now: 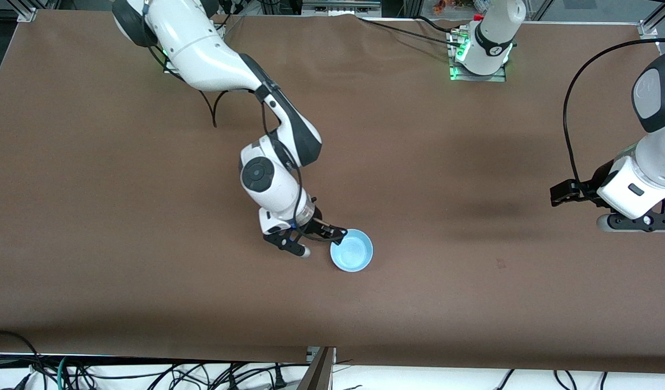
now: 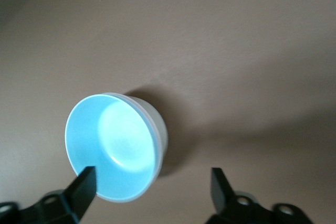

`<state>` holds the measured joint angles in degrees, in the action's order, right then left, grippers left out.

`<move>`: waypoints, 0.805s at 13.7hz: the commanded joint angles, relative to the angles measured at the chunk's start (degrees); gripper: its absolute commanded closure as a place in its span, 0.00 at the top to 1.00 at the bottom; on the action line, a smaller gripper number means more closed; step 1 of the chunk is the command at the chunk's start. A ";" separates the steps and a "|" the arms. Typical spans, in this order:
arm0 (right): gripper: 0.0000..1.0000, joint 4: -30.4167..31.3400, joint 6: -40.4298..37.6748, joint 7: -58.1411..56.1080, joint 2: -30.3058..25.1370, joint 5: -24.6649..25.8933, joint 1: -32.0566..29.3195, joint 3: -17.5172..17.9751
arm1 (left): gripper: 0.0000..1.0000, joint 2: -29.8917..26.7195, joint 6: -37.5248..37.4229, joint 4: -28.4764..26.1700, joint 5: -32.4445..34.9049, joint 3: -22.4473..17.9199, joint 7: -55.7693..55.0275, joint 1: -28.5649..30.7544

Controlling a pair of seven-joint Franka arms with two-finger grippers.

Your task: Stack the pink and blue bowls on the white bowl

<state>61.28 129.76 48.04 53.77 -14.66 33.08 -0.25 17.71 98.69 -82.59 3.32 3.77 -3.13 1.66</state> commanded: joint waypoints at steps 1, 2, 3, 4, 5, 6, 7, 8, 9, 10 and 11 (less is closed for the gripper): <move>1.00 -2.66 -12.04 -13.44 -3.57 0.51 -3.89 -0.80 | 1.00 -2.59 0.72 -3.27 1.42 0.45 0.93 0.18; 1.00 -2.57 -16.16 -19.94 -5.15 0.51 -5.21 -1.76 | 1.00 -2.68 0.72 -3.28 1.42 0.45 0.93 0.10; 1.00 -2.57 -20.99 -26.35 -5.95 0.85 -5.83 -3.17 | 1.00 -2.76 0.72 -3.28 1.42 0.45 0.93 0.10; 1.00 -2.57 -26.00 -32.42 -7.53 1.47 -5.92 -5.01 | 1.00 -2.76 0.72 -3.28 1.42 0.45 0.93 0.10; 1.00 -2.49 -30.66 -37.79 -9.20 1.73 -5.84 -7.64 | 1.00 -2.76 0.80 -3.28 1.34 0.45 0.93 0.10; 1.00 -2.31 -34.97 -41.93 -11.30 1.74 -5.84 -10.27 | 1.00 -2.76 0.89 -3.28 1.34 0.54 0.93 0.10; 1.00 -2.22 -38.58 -44.85 -12.89 2.00 -6.27 -11.43 | 1.00 -2.68 1.07 -3.28 1.34 0.54 0.93 0.10; 1.00 -1.87 -40.53 -47.31 -15.17 3.13 -8.02 -11.53 | 1.00 -2.68 1.15 -3.28 1.16 0.54 0.93 0.10; 1.00 0.04 -41.77 -48.12 -17.89 4.19 -9.17 -11.44 | 1.00 -2.68 1.16 -3.28 1.07 0.54 0.93 0.10; 1.00 3.46 -41.96 -47.95 -21.66 4.46 -10.31 -11.27 | 1.00 -2.59 1.16 -3.28 0.81 0.54 0.93 0.01; 1.00 8.45 -41.61 -48.13 -26.65 4.37 -11.71 -11.09 | 1.00 -2.50 1.16 -3.28 0.81 0.54 0.93 0.01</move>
<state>59.52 88.09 1.47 36.71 -11.17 23.37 -12.27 16.88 98.95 -83.85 3.32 4.04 -3.06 1.60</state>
